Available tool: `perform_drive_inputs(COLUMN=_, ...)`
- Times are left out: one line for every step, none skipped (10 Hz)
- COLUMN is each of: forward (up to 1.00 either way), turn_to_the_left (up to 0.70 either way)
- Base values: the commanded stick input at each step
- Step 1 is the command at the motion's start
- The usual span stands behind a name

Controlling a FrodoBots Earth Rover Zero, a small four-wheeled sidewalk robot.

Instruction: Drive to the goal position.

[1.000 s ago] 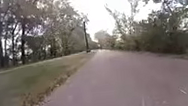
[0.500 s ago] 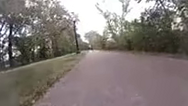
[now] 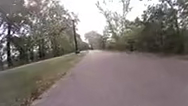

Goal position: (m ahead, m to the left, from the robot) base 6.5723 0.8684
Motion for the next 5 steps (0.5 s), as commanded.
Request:
perform_drive_inputs(forward=1.0, turn_to_the_left=0.0)
perform_drive_inputs(forward=1.0, turn_to_the_left=0.0)
perform_drive_inputs(forward=1.0, turn_to_the_left=0.0)
perform_drive_inputs(forward=1.0, turn_to_the_left=0.0)
perform_drive_inputs(forward=1.0, turn_to_the_left=0.0)
